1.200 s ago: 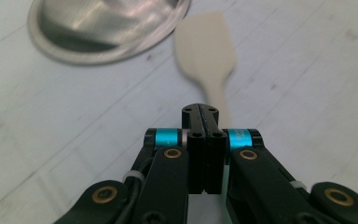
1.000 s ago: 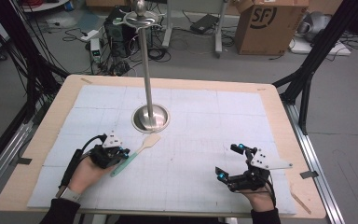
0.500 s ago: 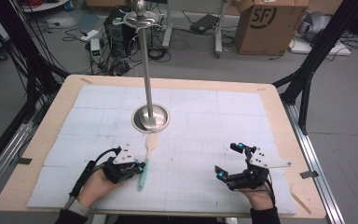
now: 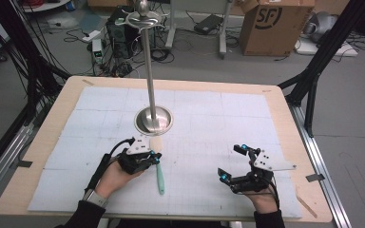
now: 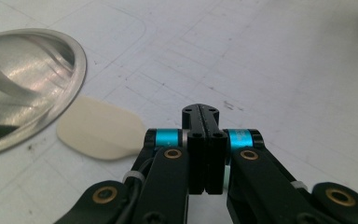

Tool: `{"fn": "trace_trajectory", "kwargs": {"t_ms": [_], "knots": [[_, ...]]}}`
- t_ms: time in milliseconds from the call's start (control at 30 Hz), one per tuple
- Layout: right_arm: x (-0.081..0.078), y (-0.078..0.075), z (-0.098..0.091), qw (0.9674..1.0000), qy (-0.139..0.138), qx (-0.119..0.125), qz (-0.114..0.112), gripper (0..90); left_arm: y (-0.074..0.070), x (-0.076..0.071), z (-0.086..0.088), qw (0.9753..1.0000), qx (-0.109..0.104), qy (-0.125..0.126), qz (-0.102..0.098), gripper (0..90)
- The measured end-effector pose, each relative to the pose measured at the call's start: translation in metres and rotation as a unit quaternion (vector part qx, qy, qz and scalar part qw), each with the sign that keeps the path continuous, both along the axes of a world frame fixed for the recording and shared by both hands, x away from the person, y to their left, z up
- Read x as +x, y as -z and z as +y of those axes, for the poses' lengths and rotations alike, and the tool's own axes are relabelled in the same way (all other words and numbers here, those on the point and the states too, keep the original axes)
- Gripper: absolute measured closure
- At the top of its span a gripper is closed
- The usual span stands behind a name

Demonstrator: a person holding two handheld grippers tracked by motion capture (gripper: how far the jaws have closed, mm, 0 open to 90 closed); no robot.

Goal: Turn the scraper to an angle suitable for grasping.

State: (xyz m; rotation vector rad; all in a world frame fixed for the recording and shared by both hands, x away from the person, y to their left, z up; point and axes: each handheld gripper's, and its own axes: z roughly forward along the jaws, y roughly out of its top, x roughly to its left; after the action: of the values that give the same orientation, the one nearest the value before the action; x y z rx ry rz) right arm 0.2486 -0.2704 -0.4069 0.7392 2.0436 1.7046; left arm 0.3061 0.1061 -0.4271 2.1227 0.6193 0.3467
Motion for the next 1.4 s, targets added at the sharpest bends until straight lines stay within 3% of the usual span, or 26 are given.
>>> {"fn": "trace_trajectory", "kwargs": {"t_ms": [100, 233, 300, 400, 500, 700, 767, 933, 1167, 1267, 1400], "knots": [[-0.001, 0.000, 0.000, 1.0000, 0.002, 0.000, 0.003, 0.8, 0.007, 0.013, -0.015, 0.9994, 0.032, 0.008, -0.011, 89.7], [-0.002, 0.000, 0.000, 1.0000, 0.005, 0.006, 0.002, 0.9, 0.013, 0.027, -0.020, 0.9993, 0.037, -0.006, -0.010, 89.8], [-0.002, 0.000, 0.000, 1.0000, 0.004, 0.006, 0.002, 0.8, 0.016, 0.034, -0.018, 0.9985, 0.052, -0.017, -0.007, 89.8], [-0.002, 0.001, 0.001, 1.0000, 0.002, 0.004, 0.003, 0.8, 0.019, 0.036, -0.015, 0.9988, 0.047, -0.014, 0.000, 89.8], [-0.002, 0.001, 0.001, 1.0000, 0.000, 0.002, 0.002, 0.8, 0.018, 0.031, -0.018, 0.9976, 0.067, -0.012, -0.013, 90.0], [-0.004, 0.001, -0.001, 1.0000, 0.000, 0.003, 0.002, 0.9, 0.016, 0.023, -0.016, 0.9968, 0.077, -0.015, -0.013, 90.0], [-0.005, 0.001, -0.002, 1.0000, 0.000, 0.004, 0.005, 0.9, 0.016, 0.011, -0.013, 0.9947, 0.097, -0.019, -0.029, 90.0], [-0.005, 0.001, -0.001, 1.0000, 0.000, 0.005, 0.004, 0.8, 0.015, -0.002, -0.003, 0.9930, 0.111, -0.018, -0.037, 90.0], [-0.006, 0.001, -0.001, 1.0000, -0.002, 0.001, 0.004, 0.9, 0.018, -0.016, 0.030, 0.9962, 0.076, -0.033, -0.028, 90.0], [-0.005, 0.002, -0.001, 1.0000, -0.001, 0.000, 0.008, 0.9, 0.019, -0.025, 0.049, 0.9964, 0.070, -0.041, -0.026, 90.0], [-0.004, 0.002, 0.001, 1.0000, -0.003, -0.004, 0.008, 0.9, 0.020, -0.032, 0.060, 0.9964, 0.065, -0.049, -0.024, 90.0]]}}
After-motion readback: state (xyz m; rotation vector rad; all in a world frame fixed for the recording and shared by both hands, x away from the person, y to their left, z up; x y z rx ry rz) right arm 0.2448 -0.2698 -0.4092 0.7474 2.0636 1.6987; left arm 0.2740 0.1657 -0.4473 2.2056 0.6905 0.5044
